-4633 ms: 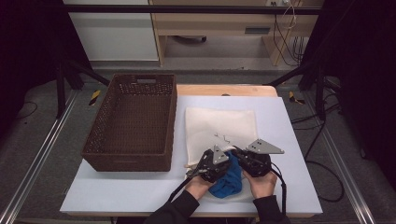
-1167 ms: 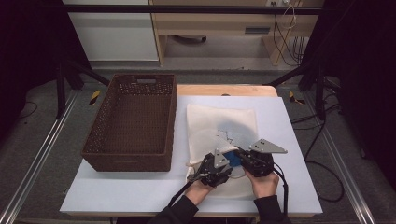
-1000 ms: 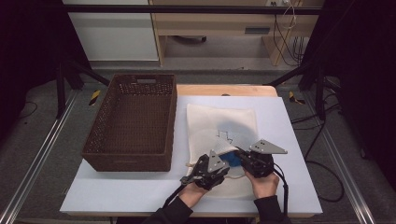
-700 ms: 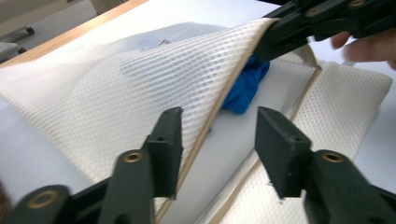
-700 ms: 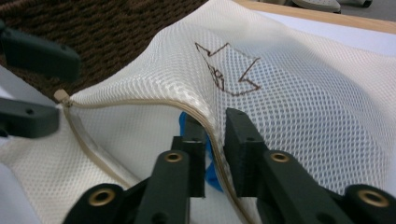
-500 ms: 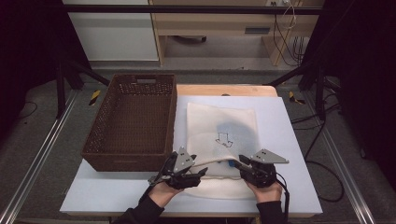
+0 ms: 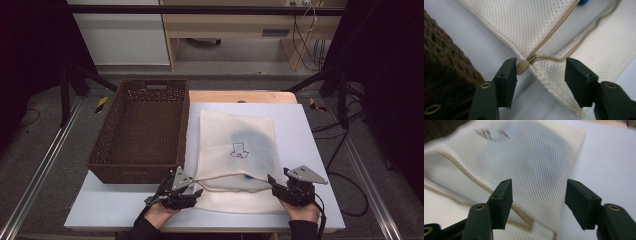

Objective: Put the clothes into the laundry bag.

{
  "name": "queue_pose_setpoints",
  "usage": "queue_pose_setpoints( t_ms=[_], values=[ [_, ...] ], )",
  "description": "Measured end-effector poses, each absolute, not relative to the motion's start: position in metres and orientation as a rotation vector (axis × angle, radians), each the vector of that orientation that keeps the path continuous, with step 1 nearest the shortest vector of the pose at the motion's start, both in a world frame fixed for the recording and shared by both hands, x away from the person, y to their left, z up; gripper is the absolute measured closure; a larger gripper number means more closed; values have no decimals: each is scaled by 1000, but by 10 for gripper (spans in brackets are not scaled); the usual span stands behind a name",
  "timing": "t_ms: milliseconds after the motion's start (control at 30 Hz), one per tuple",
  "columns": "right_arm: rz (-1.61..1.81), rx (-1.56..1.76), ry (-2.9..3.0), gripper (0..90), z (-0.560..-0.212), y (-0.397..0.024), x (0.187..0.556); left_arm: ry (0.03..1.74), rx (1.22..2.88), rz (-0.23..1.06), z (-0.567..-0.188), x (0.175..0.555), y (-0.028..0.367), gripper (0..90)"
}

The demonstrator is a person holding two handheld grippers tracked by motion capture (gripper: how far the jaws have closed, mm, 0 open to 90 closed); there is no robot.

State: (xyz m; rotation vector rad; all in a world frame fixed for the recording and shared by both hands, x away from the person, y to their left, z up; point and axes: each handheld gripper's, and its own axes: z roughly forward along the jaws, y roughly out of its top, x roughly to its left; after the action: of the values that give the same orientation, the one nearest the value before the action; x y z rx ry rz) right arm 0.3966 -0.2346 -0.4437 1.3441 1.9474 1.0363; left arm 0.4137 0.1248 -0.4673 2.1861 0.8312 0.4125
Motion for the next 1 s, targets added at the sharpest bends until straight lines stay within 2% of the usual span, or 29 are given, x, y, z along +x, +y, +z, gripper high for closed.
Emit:
queue_pose_setpoints(
  t_ms=[100,267,667,800,1000],
  values=[
    [985,1389,1999,442,-459,-241,399,850,2215,425,-474,415,124,638],
    [929,1461,2051,509,-476,-247,406,875,2201,368,-475,419,127,777],
    [879,1490,2062,696,-478,-249,405,880,2179,389,-475,418,133,847],
    [875,1496,2070,672,-478,-249,404,870,2174,405,-476,418,133,842],
    [933,1475,2047,490,-475,-250,405,843,2120,402,-463,415,140,734]
  ],
)
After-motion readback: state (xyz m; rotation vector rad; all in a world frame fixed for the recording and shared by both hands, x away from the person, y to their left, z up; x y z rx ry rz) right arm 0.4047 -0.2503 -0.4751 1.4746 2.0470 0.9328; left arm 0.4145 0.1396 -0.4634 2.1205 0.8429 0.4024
